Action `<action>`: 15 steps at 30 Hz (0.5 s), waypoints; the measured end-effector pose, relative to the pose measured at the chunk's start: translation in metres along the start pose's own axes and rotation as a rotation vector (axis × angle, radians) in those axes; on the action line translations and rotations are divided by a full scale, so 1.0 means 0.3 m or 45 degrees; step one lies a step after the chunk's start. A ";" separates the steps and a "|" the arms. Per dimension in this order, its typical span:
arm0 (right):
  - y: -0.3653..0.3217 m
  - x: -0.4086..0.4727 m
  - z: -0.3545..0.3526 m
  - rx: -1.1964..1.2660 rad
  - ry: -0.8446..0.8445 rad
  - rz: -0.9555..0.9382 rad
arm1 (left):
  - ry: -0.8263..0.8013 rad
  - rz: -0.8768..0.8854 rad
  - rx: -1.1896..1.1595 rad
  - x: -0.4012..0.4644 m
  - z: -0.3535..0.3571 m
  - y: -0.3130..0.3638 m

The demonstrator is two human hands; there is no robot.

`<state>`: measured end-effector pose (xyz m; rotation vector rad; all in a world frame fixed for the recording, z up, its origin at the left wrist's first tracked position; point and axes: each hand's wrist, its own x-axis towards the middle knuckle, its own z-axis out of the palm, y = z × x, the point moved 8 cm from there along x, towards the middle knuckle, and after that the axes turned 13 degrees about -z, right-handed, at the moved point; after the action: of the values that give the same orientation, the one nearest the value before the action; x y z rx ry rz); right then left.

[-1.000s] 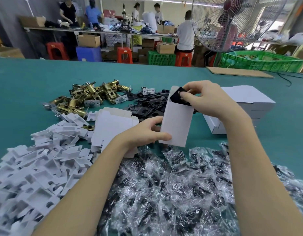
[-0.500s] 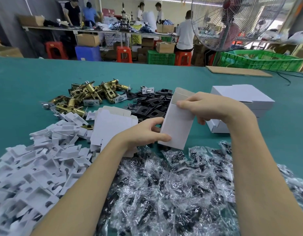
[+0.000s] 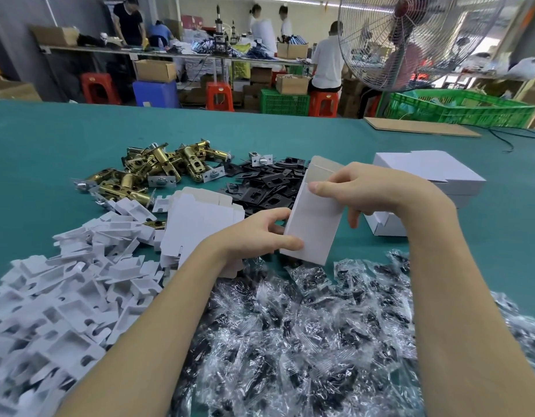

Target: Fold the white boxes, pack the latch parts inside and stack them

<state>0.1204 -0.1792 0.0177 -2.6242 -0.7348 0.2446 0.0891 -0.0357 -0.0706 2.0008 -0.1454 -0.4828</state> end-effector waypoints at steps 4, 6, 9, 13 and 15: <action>-0.010 -0.009 0.000 0.045 -0.004 -0.043 | -0.003 0.008 0.013 -0.003 0.002 0.007; -0.025 -0.016 -0.020 0.095 0.069 -0.113 | 0.012 0.021 0.004 -0.005 -0.002 0.010; -0.055 -0.028 -0.109 0.191 0.409 -0.293 | 0.129 0.026 -0.039 -0.003 -0.032 0.003; -0.035 -0.047 -0.158 0.414 0.615 -0.324 | 0.276 0.005 -0.041 0.006 -0.064 -0.015; 0.002 -0.043 -0.128 0.310 0.479 -0.222 | 0.335 0.004 -0.017 0.014 -0.071 -0.022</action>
<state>0.1201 -0.1992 0.0529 -2.2676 -0.7422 -0.1943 0.1005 -0.0163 -0.0691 2.0305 0.0179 -0.2149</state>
